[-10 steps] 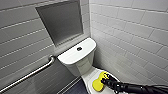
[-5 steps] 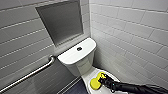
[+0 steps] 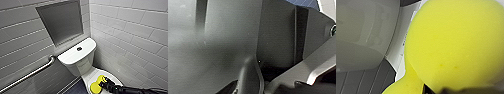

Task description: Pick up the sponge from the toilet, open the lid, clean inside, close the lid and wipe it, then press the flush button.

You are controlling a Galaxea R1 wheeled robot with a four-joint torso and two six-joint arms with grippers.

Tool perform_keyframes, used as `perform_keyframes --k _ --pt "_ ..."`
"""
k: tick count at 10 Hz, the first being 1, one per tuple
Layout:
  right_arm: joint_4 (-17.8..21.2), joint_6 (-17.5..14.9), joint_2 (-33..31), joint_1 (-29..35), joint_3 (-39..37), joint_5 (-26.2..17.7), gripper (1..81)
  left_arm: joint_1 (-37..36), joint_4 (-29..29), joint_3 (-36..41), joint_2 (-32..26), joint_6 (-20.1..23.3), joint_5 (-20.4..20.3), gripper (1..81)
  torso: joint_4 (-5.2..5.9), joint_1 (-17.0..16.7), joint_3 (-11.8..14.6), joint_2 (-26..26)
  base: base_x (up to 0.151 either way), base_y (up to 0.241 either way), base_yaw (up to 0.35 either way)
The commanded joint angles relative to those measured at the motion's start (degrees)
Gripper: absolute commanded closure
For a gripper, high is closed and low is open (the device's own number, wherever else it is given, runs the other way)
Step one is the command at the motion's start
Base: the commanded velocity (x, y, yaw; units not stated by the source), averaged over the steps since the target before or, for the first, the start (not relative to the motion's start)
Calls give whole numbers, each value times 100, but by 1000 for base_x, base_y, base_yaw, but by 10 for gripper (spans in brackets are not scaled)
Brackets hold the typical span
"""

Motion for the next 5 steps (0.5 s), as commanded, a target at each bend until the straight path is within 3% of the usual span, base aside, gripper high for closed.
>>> perform_keyframes --k 1,5 --pt "-468 -69 -785 56 1994 134 811 -49 -16 68 -62 20 282 10 0 0 0 0 0 0 0" --pt "-503 -51 -1364 -507 2118 170 811 -49 -7 68 -62 20 282 10 0 0 0 0 0 0 0"
